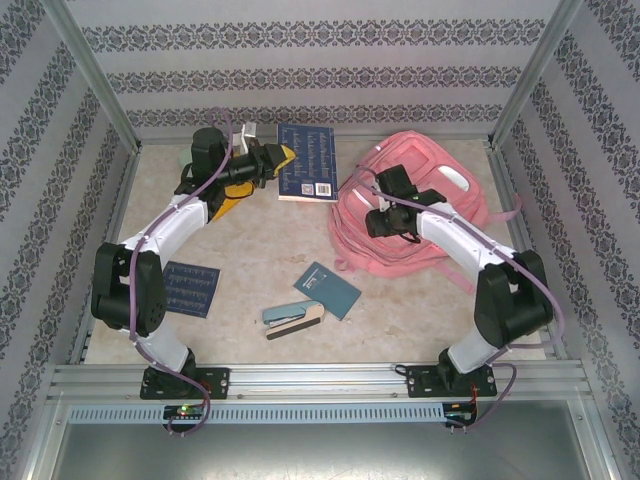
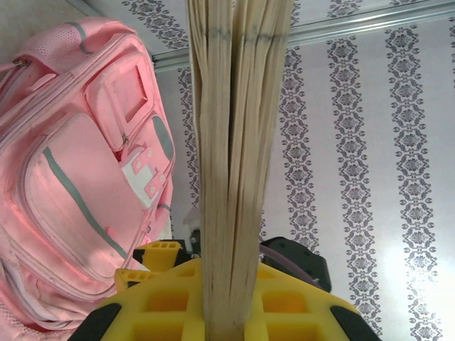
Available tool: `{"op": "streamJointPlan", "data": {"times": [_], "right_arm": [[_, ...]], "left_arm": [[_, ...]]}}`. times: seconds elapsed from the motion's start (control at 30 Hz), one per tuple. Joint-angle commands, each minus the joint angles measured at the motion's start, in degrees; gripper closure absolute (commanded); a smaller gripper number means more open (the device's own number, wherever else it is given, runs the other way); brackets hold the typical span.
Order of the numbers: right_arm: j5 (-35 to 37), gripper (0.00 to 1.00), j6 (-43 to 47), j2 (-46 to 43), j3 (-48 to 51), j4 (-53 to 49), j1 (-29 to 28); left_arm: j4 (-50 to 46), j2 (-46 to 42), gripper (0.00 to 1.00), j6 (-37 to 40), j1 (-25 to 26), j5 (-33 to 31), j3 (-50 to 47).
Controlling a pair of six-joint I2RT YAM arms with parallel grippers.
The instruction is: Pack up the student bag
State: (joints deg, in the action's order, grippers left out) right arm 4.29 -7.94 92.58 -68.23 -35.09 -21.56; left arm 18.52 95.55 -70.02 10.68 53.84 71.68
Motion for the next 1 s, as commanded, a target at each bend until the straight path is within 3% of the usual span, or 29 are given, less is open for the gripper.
{"op": "streamJointPlan", "data": {"times": [0.0,0.37,0.83,0.87,0.97], "right_arm": [[5.95,0.5,3.42,2.68,-2.41,-1.82,-0.93],[6.93,0.46,4.47,9.8,-5.57,-2.28,-3.64],[7.56,0.6,3.59,16.94,-8.33,-3.58,-4.14],[7.64,0.63,3.68,16.94,-8.32,-3.43,-4.26],[7.33,0.85,3.46,17.24,-9.02,-3.79,-4.13]], "left_arm": [[-1.05,-3.64,1.0,2.56,-1.12,-0.24,-0.39],[-3.39,-7.29,1.0,4.46,-2.46,-1.46,-3.6],[-7.41,-10.31,1.0,7.61,-3.56,-1.35,-5.05],[-7.68,-10.14,1.0,7.71,-3.64,-1.15,-4.97],[-7.54,-9.98,1.0,7.69,-3.9,-1.17,-4.81]]}}
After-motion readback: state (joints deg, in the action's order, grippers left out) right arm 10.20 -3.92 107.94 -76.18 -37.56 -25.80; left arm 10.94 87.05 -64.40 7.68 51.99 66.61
